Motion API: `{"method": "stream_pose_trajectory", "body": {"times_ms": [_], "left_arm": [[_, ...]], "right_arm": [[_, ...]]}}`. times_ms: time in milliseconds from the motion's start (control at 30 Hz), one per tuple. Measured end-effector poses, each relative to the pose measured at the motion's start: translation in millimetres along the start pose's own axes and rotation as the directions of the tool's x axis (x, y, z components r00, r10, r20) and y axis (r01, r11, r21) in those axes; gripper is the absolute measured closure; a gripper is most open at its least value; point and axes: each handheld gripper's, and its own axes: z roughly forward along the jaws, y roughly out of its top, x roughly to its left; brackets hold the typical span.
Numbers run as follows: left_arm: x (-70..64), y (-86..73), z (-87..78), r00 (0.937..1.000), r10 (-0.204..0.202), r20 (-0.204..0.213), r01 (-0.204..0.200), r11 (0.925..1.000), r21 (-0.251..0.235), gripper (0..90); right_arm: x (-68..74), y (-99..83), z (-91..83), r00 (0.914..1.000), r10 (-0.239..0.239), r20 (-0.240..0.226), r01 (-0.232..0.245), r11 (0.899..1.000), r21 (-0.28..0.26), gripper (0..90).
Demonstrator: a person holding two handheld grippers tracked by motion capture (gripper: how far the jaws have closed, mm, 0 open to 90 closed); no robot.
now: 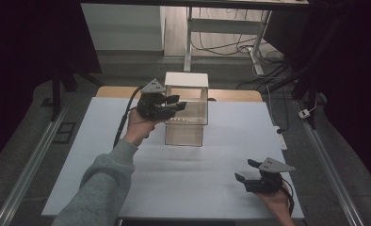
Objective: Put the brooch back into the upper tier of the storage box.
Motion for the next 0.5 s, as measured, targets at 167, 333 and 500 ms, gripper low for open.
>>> {"method": "stream_pose_trajectory", "body": {"times_ms": [167, 333, 500], "left_arm": [[-1.4, -2.5, -5.0, 0.9999, 0.01, 0.014, -0.01, 0.9999, -0.002, 51.7], [-4.5, -6.3, -14.2, 0.9994, 0.026, 0.022, -0.025, 0.9995, -0.018, 49.5], [-7.0, -13.2, -26.2, 0.9992, 0.038, 0.013, -0.038, 0.999, -0.023, 47.4]], "right_arm": [[0.2, -0.2, 0.2, 1.0, 0.002, 0.003, -0.002, 1.0, -0.005, 21.4], [0.2, -0.1, -0.1, 1.0, 0.003, 0.004, -0.003, 1.0, -0.008, 21.4], [0.2, 0.2, -0.8, 1.0, -0.003, 0.004, 0.003, 1.0, -0.005, 21.4]]}}
